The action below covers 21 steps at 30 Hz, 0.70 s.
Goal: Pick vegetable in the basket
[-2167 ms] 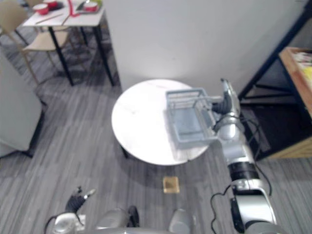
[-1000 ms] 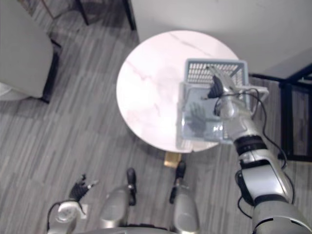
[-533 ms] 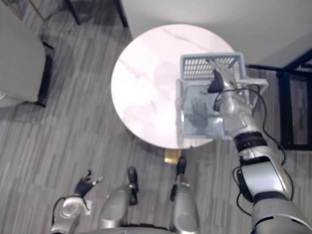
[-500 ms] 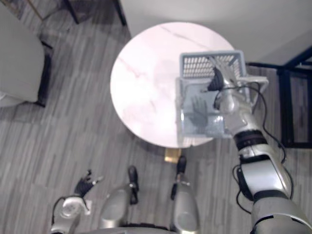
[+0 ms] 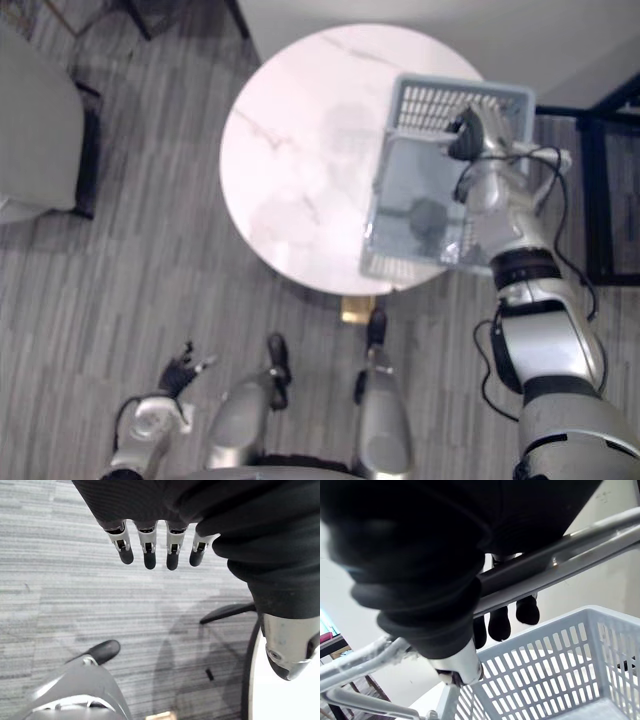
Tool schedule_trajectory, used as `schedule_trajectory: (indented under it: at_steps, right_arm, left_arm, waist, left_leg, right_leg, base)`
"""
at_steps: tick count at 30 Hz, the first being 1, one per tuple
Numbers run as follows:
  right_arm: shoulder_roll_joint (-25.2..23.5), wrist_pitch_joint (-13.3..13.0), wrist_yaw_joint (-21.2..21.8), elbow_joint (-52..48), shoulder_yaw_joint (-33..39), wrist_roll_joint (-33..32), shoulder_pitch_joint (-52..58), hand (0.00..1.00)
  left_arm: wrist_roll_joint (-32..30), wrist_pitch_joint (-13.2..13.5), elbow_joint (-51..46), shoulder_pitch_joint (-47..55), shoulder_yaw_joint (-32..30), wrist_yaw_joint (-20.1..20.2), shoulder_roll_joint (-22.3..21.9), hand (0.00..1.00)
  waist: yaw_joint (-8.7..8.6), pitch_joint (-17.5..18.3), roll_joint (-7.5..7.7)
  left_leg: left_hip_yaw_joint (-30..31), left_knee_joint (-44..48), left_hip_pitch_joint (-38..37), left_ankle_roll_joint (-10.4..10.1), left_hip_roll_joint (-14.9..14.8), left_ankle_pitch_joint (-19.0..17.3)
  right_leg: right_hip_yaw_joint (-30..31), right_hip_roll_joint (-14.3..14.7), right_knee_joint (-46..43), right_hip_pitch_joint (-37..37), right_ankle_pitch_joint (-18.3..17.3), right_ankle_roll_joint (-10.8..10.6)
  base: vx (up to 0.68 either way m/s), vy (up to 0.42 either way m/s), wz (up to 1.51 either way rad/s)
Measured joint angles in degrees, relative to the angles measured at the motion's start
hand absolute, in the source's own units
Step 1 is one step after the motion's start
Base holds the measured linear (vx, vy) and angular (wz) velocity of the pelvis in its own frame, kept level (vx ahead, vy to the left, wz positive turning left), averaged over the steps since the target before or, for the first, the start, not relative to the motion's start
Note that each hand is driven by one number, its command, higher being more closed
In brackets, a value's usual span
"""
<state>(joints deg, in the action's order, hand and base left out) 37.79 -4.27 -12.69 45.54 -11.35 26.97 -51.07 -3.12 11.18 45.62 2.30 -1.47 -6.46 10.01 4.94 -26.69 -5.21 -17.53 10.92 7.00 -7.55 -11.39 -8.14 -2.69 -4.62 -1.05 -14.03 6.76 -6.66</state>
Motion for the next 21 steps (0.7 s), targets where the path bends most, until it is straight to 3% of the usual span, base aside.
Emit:
schedule_trajectory:
  at_steps: [1,2,4,6,9,12,13,14,15,16,17,18,19,20,21]
  right_arm:
    - [-0.47,0.1,0.13,-0.46,-0.12,0.03,0.91,1.0]
    - [-2.1,0.54,0.95,-3.0,-0.47,0.05,4.28,1.0]
    - [-3.12,0.39,1.31,-5.27,-0.45,0.05,6.85,1.0]
    - [-3.86,0.05,2.06,-9.16,0.72,-0.06,12.43,1.0]
    - [-6.63,0.41,4.45,-14.43,6.49,-0.1,26.08,1.0]
    - [-10.03,0.94,5.33,-18.8,10.28,-0.09,36.02,1.0]
    - [-11.02,1.17,5.47,-19.47,12.11,-0.1,38.31,1.0]
    - [-12.24,1.5,5.54,-19.57,14.22,-0.19,39.57,1.0]
    - [-13.94,1.71,5.5,-19.97,16.88,-0.57,41.43,1.0]
    - [-15.12,1.96,5.4,-20.03,18.01,-1.09,42.75,1.0]
    - [-16.38,2.46,5.34,-20.12,18.4,-1.32,43.95,1.0]
    - [-17.46,2.74,5.33,-20.33,18.4,-2.38,45.96,1.0]
    - [-19.28,2.97,5.4,-20.27,18.02,-2.71,46.48,1.0]
    - [-21.06,2.97,5.41,-20.2,18.04,-2.8,46.59,1.0]
    - [-22.39,2.78,5.21,-20.42,18.78,-3.25,45.92,1.0]
  left_arm:
    - [-0.37,0.0,-0.06,0.3,-0.01,0.02,-0.2,0.0]
    - [-0.71,0.0,-1.02,1.81,0.01,0.09,-0.83,0.0]
    - [-1.83,-0.01,-1.23,2.74,0.04,0.22,-1.24,0.0]
    - [-3.05,-0.1,-1.13,2.95,0.19,0.56,-1.49,0.0]
    - [-5.38,-0.16,-0.86,2.78,1.74,1.43,-0.95,0.0]
    - [-7.39,-0.53,-0.72,2.9,2.57,2.94,-0.01,0.0]
    - [-7.39,-0.65,-0.29,2.25,2.8,3.06,0.26,0.0]
    - [-7.35,-0.78,-0.2,1.72,2.75,3.18,0.3,0.0]
    - [-7.31,-1.33,0.62,0.73,2.57,3.39,0.57,0.0]
    - [-7.2,-1.75,1.1,0.44,2.03,3.46,0.7,0.0]
    - [-7.18,-1.97,1.6,0.46,1.47,3.46,0.99,0.0]
    - [-7.17,-2.84,1.94,0.2,0.42,3.42,1.95,0.0]
    - [-7.14,-3.01,1.93,0.29,-1.63,3.36,2.26,0.0]
    - [-7.13,-2.98,1.99,1.16,-2.54,3.3,2.95,0.0]
    - [-7.06,-2.84,1.88,1.09,-3.82,3.22,2.53,0.0]
  waist:
    - [0.09,0.0,0.01]
    - [0.58,0.05,0.23]
    - [0.57,0.15,0.43]
    - [-0.5,0.73,1.17]
    - [-2.75,3.53,4.27]
    - [-5.12,6.67,6.03]
    - [-5.95,7.24,6.39]
    - [-6.06,7.47,6.59]
    - [-6.18,7.48,6.57]
    - [-6.16,7.79,6.53]
    - [-6.34,8.42,7.6]
    - [-6.53,9.34,8.86]
    - [-5.86,9.78,9.03]
    - [-4.68,10.43,10.6]
    - [-3.77,11.09,9.24]
  left_leg:
    - [0.09,2.25,-0.01,-0.13,-0.72,-1.43]
    - [5.05,8.42,-0.1,-0.06,-2.29,-5.82]
    - [10.93,11.05,-0.37,-0.15,-2.1,-8.31]
    - [16.17,11.16,-2.3,-0.75,-0.94,-11.81]
    - [13.08,8.35,-6.01,-0.35,0.88,-11.56]
    - [8.56,6.0,-9.08,0.43,1.75,-11.06]
    - [6.97,6.08,-9.84,0.52,1.9,-11.03]
    - [4.37,6.09,-10.71,0.61,2.4,-11.02]
    - [1.18,6.14,-11.81,1.27,2.12,-10.62]
    - [-1.21,5.99,-13.29,1.61,1.42,-10.4]
    - [-3.67,6.18,-15.1,1.51,1.74,-10.72]
    - [-6.47,7.69,-16.1,1.6,2.37,-11.66]
    - [-9.23,9.12,-16.2,3.89,1.45,-11.19]
    - [-9.55,7.03,-15.57,5.11,2.96,-13.03]
    - [-13.51,0.11,-15.69,5.51,3.68,-10.44]
  right_leg:
    - [0.63,0.66,-0.03,0.53,-0.02,0.03]
    - [3.8,2.72,-0.61,1.71,-0.29,0.42]
    - [6.21,4.18,-1.58,1.71,-0.66,0.81]
    - [9.5,5.4,-2.15,1.6,-1.22,1.56]
    - [12.08,4.18,-2.14,2.43,-0.62,0.24]
    - [14.32,3.52,-2.2,2.27,-0.52,-0.19]
    - [11.03,2.3,-2.76,1.69,-1.63,2.58]
    - [1.85,-0.03,-6.26,-0.32,-2.54,9.6]
    - [-7.87,-3.21,-9.72,-1.02,-6.05,14.67]
    - [-12.72,-4.96,-13.18,-1.78,-8.11,15.65]
    - [-16.79,-7.77,-19.29,-3.18,-8.77,16.7]
    - [-19.58,-8.45,-21.03,-2.91,-6.58,17.14]
    - [-18.06,-4.13,-15.61,-2.55,-1.77,22.46]
    - [-15.64,-2.58,-9.48,-1.49,0.37,22.99]
    - [-23.73,-4.12,-13.41,-3.22,-7.37,22.38]
  base:
    - [0.0,-0.02,-0.96]
    - [-0.02,0.019,-0.99]
    - [-0.03,0.061,-1.04]
    - [-0.06,0.096,-0.92]
    - [0.0,0.096,-0.41]
    - [0.04,0.067,-0.62]
    - [0.02,0.042,-0.74]
    - [-0.01,0.081,-1.09]
    - [-0.04,0.074,-1.32]
    - [-0.01,0.026,-1.33]
    - [0.07,-0.012,-1.37]
    - [0.04,-0.005,-1.83]
    - [0.01,0.013,-1.94]
    - [-0.16,0.026,-2.46]
    - [-0.14,0.029,-2.37]
